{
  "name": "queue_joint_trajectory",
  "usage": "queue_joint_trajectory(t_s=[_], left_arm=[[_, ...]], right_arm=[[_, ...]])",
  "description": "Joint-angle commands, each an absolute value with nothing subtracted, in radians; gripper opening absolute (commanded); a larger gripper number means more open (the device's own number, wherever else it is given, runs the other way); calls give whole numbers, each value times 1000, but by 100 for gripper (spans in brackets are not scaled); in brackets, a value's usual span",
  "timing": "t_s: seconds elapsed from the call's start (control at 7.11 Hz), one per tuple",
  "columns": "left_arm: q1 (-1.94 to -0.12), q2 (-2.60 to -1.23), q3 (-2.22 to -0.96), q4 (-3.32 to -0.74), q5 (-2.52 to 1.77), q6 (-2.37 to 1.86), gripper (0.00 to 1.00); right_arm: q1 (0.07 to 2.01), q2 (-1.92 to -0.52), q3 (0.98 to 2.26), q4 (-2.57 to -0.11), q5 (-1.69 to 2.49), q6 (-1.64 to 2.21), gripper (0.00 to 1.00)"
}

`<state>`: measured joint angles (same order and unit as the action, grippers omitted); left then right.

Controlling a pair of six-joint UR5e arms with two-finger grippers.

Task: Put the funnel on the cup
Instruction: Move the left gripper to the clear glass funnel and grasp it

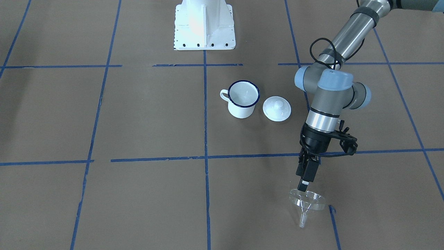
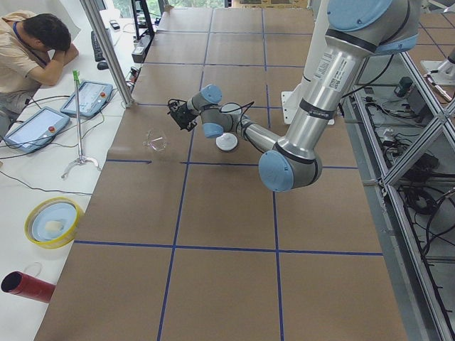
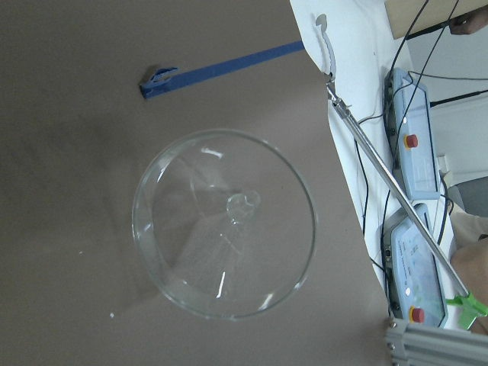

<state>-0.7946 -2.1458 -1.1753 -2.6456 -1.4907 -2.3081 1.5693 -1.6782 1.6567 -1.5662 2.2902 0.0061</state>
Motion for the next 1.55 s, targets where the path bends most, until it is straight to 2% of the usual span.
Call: queue_joint_trajectory(t_s=[0.0, 0.28, 0.42, 0.56, 0.7, 1.27, 1.41], left_arm=[[-825, -2199, -1042, -2712, -1486, -2329, 100], [-848, -2230, -986, -2784, -1488, -2330, 100], [-848, -2230, -985, -2786, -1488, -2329, 91], [-847, -2230, -985, -2786, -1489, -2326, 49], [-847, -2229, -985, -2786, -1489, -2318, 0], [-850, -2229, -1005, -2786, -1486, -2318, 0], [-865, -2227, -1076, -2781, -1489, -2316, 0]], right_arm=[[1569, -1678, 1657, -1566, 2290, 6, 100], [1569, -1678, 1657, -1566, 2290, 6, 100], [1569, -1678, 1657, -1566, 2290, 6, 100], [1569, -1678, 1657, -1566, 2290, 6, 100], [1569, -1678, 1657, -1566, 2290, 6, 100], [1569, -1678, 1657, -1566, 2290, 6, 100], [1569, -1678, 1657, -1566, 2290, 6, 100]])
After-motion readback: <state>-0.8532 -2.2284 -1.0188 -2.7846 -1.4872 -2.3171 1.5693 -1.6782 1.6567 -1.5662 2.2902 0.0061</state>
